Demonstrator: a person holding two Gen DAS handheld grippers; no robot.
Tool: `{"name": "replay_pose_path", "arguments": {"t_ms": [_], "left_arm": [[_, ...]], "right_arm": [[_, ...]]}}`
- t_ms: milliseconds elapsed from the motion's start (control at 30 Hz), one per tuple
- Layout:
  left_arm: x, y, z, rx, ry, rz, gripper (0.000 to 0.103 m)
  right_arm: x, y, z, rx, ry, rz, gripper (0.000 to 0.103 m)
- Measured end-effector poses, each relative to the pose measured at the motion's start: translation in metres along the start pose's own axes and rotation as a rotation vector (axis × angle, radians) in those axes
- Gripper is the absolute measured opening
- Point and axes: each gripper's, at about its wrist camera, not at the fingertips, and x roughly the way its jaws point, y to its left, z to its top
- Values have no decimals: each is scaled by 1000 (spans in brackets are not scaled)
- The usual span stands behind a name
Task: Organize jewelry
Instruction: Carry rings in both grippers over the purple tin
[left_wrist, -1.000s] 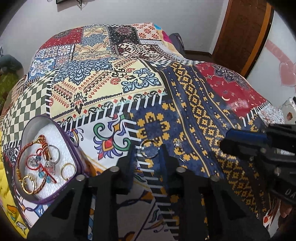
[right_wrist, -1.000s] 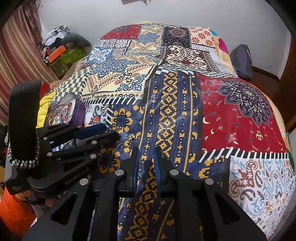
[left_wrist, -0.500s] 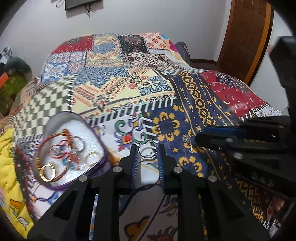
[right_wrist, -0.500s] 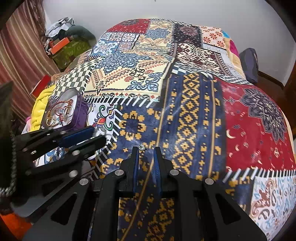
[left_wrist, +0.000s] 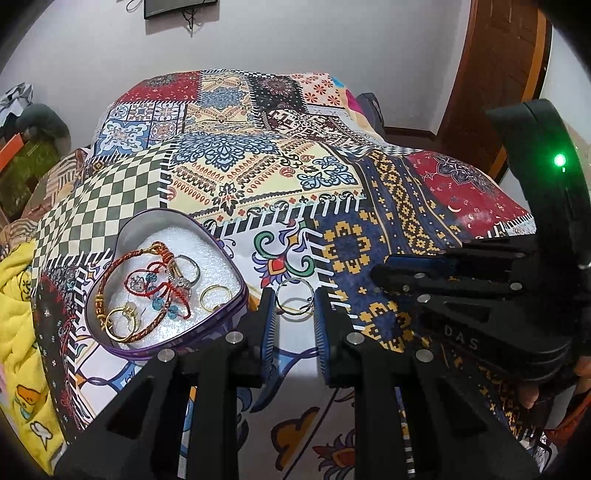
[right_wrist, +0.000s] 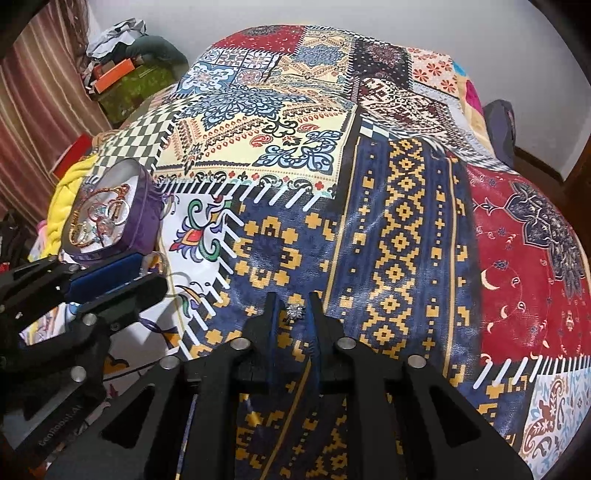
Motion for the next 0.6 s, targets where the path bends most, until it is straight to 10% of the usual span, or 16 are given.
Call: {"name": "replay_pose_path", "arguments": {"t_ms": [600], "left_arm": [[-60, 28, 6, -74, -108, 24, 20]], "right_arm": [[-64, 30, 17, -29, -146, 53, 10]]}}
